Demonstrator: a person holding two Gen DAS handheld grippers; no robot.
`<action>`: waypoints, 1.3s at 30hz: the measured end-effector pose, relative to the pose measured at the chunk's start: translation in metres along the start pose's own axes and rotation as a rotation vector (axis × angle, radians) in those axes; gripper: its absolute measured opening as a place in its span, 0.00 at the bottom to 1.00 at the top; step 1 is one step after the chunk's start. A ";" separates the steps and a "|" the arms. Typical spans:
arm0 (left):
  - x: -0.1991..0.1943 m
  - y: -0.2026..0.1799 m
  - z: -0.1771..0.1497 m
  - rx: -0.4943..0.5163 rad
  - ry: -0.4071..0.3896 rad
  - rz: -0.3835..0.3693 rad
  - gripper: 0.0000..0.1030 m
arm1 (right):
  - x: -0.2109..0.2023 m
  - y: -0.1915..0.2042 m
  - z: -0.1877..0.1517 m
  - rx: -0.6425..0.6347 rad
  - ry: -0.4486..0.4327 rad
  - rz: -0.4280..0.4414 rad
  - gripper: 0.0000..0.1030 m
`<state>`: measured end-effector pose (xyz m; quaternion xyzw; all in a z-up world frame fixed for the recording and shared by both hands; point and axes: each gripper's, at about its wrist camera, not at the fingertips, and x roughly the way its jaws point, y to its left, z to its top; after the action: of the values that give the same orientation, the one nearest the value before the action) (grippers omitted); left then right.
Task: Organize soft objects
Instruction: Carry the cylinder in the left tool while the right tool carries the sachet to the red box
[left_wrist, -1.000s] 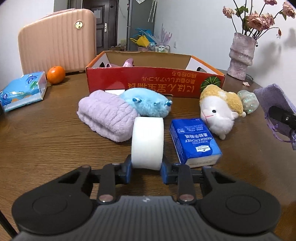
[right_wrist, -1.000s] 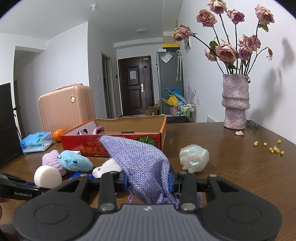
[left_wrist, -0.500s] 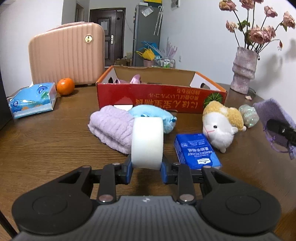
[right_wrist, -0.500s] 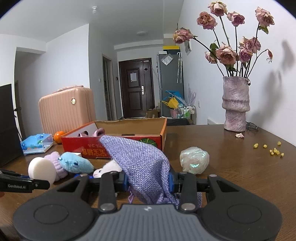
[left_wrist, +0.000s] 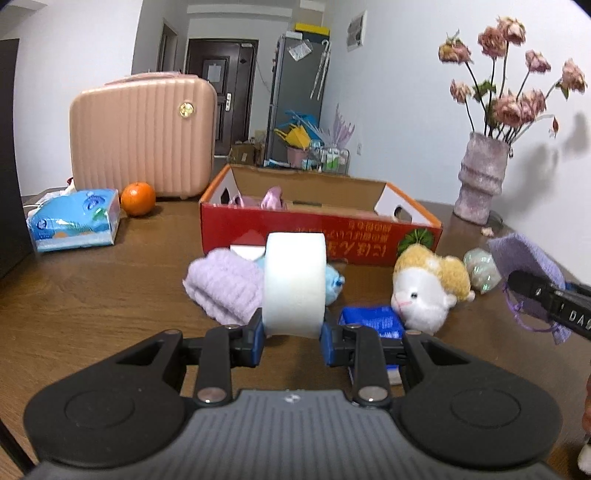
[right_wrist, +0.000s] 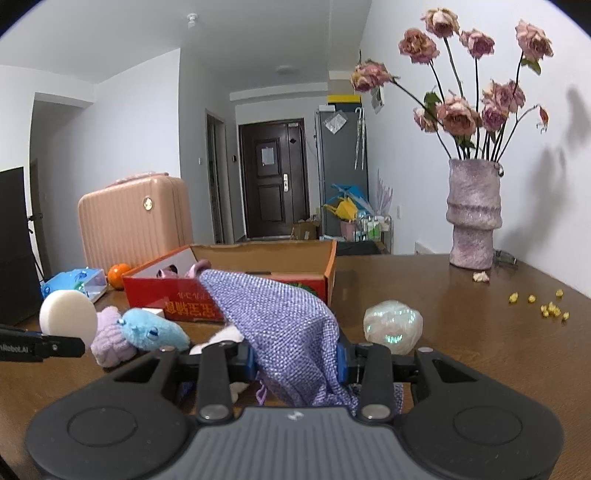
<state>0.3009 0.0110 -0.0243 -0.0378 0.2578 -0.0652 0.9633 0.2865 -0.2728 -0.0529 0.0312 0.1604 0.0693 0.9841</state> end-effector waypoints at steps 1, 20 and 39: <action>-0.002 0.000 0.003 -0.003 -0.009 -0.002 0.29 | 0.000 0.002 0.002 0.001 -0.003 0.001 0.36; -0.006 -0.007 0.058 0.016 -0.128 0.009 0.29 | 0.014 0.037 0.057 -0.069 -0.127 0.014 0.36; 0.044 -0.010 0.093 -0.018 -0.144 0.043 0.29 | 0.069 0.051 0.078 -0.063 -0.135 0.029 0.36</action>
<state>0.3843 -0.0012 0.0353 -0.0452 0.1894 -0.0393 0.9801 0.3700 -0.2150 0.0033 0.0071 0.0911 0.0863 0.9921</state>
